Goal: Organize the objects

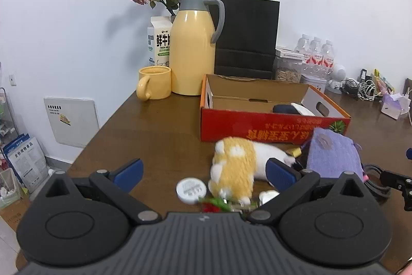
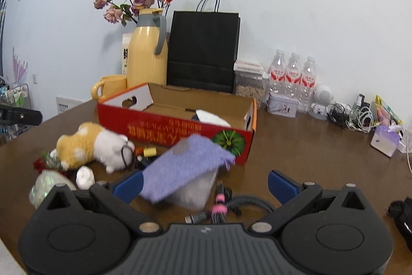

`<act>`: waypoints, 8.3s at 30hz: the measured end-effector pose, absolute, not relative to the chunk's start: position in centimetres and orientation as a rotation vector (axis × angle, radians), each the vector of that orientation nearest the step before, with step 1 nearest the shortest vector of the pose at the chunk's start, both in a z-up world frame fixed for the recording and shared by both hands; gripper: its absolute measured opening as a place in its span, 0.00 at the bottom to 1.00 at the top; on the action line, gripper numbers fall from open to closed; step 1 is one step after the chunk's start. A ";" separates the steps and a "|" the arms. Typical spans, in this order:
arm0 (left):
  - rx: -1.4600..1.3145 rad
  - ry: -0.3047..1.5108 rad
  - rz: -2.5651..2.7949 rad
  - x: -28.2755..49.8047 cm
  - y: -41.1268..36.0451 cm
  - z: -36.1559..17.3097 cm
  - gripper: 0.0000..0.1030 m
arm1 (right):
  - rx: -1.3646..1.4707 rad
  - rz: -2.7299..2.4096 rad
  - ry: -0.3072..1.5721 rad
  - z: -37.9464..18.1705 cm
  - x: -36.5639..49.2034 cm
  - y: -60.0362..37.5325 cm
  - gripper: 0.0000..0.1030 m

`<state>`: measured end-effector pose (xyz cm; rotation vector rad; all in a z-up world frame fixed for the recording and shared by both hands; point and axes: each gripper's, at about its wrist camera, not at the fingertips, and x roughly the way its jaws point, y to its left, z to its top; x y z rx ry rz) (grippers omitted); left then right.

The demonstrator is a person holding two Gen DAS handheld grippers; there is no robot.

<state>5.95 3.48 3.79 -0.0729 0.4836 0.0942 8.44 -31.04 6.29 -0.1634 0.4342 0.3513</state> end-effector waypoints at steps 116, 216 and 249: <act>-0.221 0.364 -0.008 24.0 1.1 8.6 0.43 | -0.081 0.462 0.356 10.3 26.0 -22.0 0.84; -0.083 0.625 -0.025 8.9 2.7 -1.6 1.00 | -0.176 0.451 0.366 6.5 12.9 -24.7 0.04; -0.016 0.387 -0.051 7.7 3.0 4.3 0.36 | -0.152 0.452 0.329 7.1 13.2 -25.2 0.05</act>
